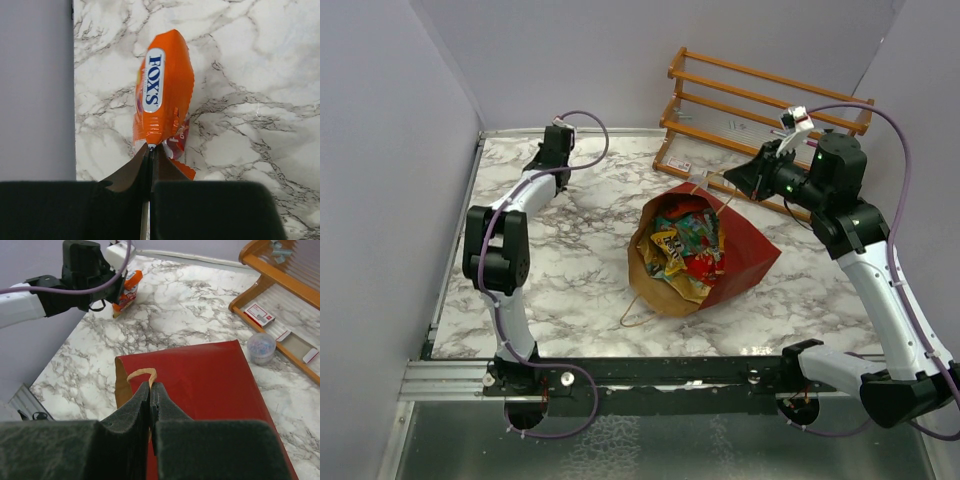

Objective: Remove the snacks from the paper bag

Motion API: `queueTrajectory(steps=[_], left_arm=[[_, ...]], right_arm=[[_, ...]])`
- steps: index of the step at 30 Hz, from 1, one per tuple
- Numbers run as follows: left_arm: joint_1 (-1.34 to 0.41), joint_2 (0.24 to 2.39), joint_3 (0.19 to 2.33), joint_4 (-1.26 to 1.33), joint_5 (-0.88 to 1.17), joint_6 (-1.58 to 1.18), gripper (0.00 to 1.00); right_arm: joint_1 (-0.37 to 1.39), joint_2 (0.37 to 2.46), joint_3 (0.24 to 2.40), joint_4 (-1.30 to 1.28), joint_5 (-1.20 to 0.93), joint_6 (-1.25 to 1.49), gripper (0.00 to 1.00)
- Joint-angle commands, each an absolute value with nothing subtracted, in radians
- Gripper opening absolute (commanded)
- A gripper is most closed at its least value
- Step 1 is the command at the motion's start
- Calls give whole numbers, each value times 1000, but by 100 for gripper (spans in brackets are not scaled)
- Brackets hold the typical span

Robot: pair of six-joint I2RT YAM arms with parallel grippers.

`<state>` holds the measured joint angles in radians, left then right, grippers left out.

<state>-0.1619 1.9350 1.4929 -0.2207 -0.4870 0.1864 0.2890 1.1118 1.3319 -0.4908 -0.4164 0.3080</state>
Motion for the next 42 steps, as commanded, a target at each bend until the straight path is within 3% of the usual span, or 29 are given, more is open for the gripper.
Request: queueTrajectory(steps=[1,2,5,6,9,12,18,26,30,35,42], left_arm=[[-160,1965,1477,-77,-493,342,2],[-163,1970,1490,-92,-499,343,11],[-176,1923,1506,-132,-500,298,59],[-178,1887,1511,-152,-493,271,67],[-188,1760,1537,-271,-431,137,76],[-189,1591,1502,-408,-278,-22,78],[-199,1136,1026,-366,142,-318,81],[-273,726,659,-336,341,-668,75],[-384,659,605,-282,296,-766,73],[-621,753,603,-128,143,-856,67],[-1101,1001,713,-86,-411,-852,60]], right_arm=[[290,1104,1343,-513,-463,316,2],[290,1098,1339,-512,-462,316,2],[290,1092,1328,-513,-462,318,2],[290,1096,1328,-511,-465,318,2],[290,1096,1322,-501,-477,322,2],[290,1088,1303,-472,-487,331,2],[290,1088,1271,-420,-526,358,2],[290,1088,1238,-401,-534,355,2],[290,1089,1238,-396,-537,355,2],[290,1088,1241,-393,-532,357,2],[290,1080,1251,-408,-528,359,2]])
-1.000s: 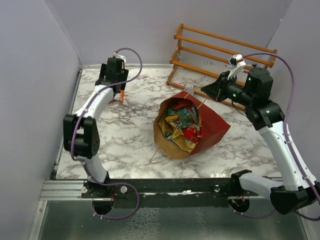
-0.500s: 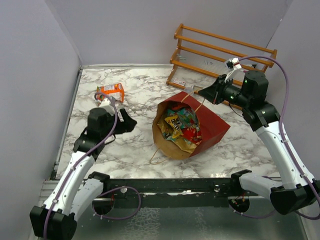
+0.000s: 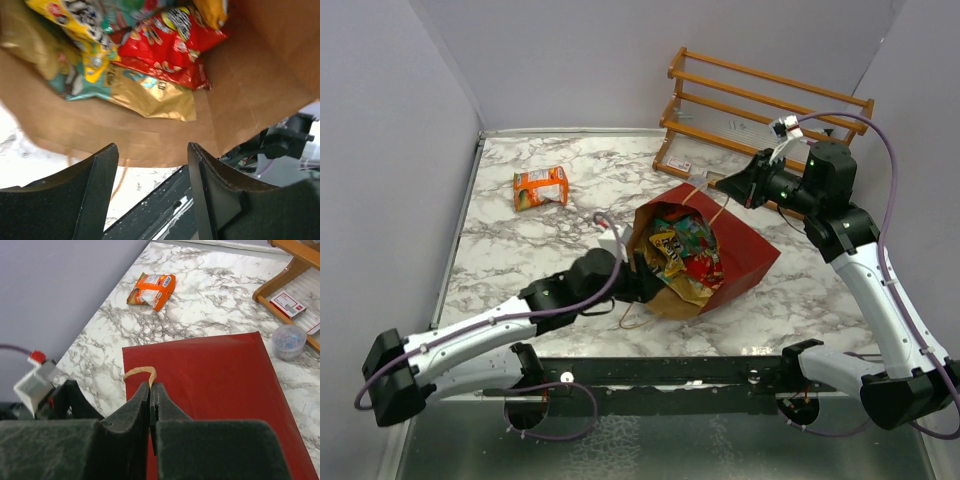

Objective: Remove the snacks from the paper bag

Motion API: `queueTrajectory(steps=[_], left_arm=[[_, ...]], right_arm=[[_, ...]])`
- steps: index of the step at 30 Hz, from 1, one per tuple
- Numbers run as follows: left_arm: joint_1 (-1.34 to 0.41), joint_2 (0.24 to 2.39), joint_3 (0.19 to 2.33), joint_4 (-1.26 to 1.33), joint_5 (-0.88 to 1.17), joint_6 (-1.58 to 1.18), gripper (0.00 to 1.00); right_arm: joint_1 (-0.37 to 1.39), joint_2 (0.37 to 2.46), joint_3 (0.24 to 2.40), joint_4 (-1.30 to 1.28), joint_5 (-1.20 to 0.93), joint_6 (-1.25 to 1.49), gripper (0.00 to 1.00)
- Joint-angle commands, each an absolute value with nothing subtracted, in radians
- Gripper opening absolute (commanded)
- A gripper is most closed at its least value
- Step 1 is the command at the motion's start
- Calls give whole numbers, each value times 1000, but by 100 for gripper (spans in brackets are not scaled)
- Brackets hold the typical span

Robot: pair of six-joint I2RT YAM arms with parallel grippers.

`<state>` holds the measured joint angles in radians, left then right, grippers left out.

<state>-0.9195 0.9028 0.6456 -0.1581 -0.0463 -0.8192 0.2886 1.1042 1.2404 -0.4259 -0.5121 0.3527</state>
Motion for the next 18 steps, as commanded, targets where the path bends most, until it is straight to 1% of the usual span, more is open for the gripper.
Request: queueTrajectory(steps=[1,2,3,5,12,14,18], left_arm=[[-1116,1036,722,-86,-447,-872,58],[-1119,1074,733,-82,-459,-889,54],[-1119,1112,745,-69,-466,-896,51],[-1121,1188,766,-28,-473,-886,50],[-1120,1454,926,4,-573,-849,53],[-1119,1500,953,5,-603,-848,54],[-1113,1557,979,4,-670,-860,59]], right_arm=[[290,1079,1253,-409,-526,357,2],[290,1078,1256,-412,-526,356,2],[290,1079,1258,-414,-525,352,2],[290,1082,1264,-420,-525,349,2],[290,1083,1272,-416,-535,357,2],[290,1081,1275,-418,-535,354,2],[290,1078,1276,-429,-526,348,2]])
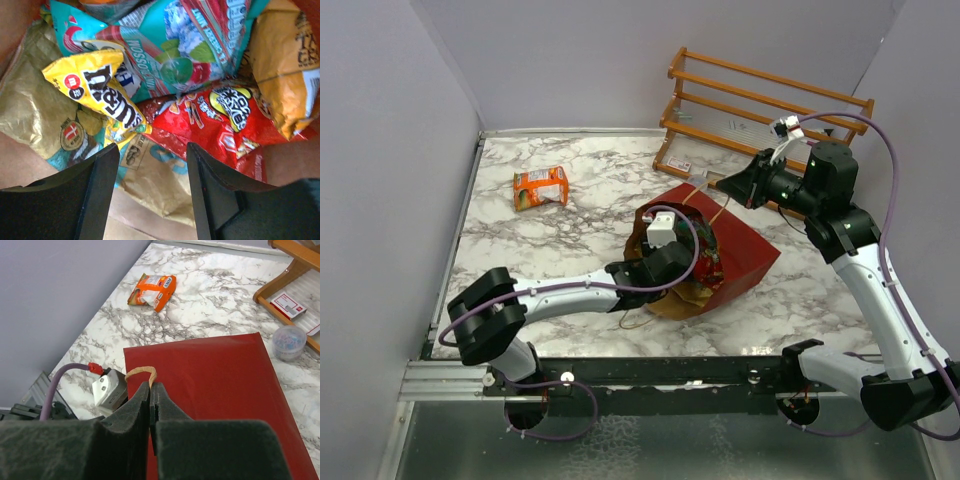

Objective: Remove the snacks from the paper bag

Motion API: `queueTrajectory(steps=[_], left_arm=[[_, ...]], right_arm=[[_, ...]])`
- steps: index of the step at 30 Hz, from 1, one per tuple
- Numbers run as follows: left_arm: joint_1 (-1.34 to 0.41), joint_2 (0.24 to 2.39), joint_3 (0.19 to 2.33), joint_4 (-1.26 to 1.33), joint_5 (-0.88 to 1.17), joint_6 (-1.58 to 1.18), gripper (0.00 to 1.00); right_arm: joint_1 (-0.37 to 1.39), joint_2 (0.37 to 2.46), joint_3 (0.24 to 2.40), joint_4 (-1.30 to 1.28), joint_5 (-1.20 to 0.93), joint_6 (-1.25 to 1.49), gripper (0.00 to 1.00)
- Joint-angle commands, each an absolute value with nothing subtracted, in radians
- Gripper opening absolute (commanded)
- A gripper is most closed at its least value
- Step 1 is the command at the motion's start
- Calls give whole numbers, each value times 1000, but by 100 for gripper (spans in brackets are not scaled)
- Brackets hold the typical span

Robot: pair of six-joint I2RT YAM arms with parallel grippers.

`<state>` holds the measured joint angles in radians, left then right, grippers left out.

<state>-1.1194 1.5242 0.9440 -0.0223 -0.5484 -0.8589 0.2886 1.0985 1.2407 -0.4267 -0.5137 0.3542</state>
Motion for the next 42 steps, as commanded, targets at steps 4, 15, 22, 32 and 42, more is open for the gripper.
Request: queueTrajectory(steps=[4,15,22,32,42], left_arm=[[-1103,1579,978,-5,-702,-882,62],[-1046,1705,1017,73,-697,-820,63],[-1022,1802,1081,79,-690,-769,59],[-1018,1776,1100,24,-641,-738,32],[-1023,1354,959,-68,-378,-719,28]], right_arm=[[290,1081,1273,-428,-529,348,2],[290,1072,1269,-435,-529,348,2],[290,1064,1264,-445,-529,349,2],[290,1052,1272,-460,-512,341,2],[290,1052,1255,-442,-523,347,2]])
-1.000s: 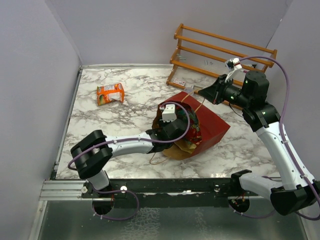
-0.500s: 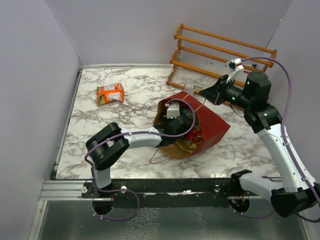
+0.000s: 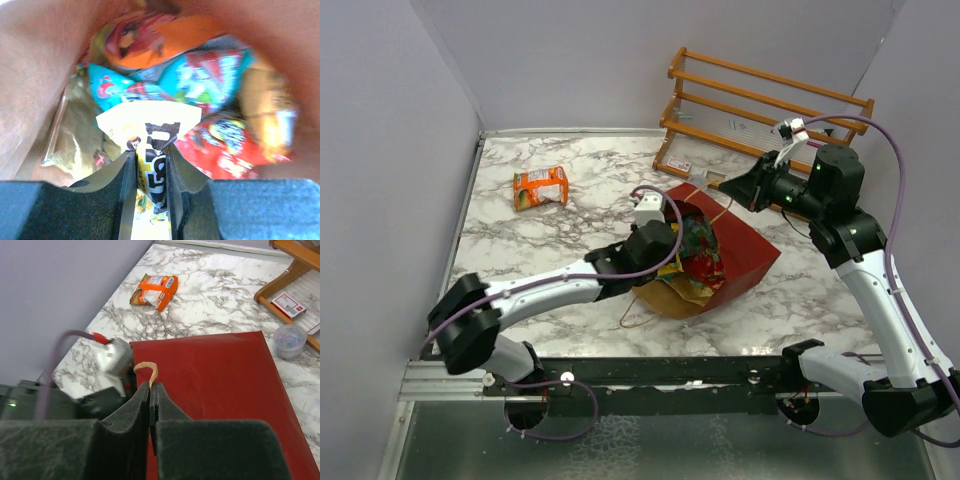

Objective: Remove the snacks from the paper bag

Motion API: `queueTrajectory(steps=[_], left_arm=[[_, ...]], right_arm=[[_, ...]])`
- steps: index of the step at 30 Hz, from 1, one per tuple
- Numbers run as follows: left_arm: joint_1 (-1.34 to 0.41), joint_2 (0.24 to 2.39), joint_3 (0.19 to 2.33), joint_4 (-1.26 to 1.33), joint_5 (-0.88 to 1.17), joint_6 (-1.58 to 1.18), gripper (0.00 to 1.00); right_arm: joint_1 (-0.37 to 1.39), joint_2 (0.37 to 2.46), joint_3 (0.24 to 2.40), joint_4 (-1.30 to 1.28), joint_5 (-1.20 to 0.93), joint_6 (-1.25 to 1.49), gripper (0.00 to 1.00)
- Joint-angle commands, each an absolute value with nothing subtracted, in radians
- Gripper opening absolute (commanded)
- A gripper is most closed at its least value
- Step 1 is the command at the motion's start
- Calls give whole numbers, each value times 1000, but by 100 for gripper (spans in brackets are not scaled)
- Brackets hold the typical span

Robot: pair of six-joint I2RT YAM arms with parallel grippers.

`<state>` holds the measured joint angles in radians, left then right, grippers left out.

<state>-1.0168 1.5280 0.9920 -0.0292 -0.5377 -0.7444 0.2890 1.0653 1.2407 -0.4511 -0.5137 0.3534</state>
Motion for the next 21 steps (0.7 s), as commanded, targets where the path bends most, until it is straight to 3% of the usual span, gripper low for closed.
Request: queueTrajectory(steps=[1,6,13,21], left_arm=[[-1023,1306,944,-95,-352,-717,28],[-1023,1062,865,-317,-339,-731,28],[-1020,791,905,-664,-530,-739,30],[-1019,919,1031,-705,-757,-610,32]], right_arm=[[290,1052,1253,-439,-525,349,2],[290,1053,1242,-426,-539,357,2],[290,1053,1242,-429,-528,348,2],[290,1032,1218,-438,-530,360,2]])
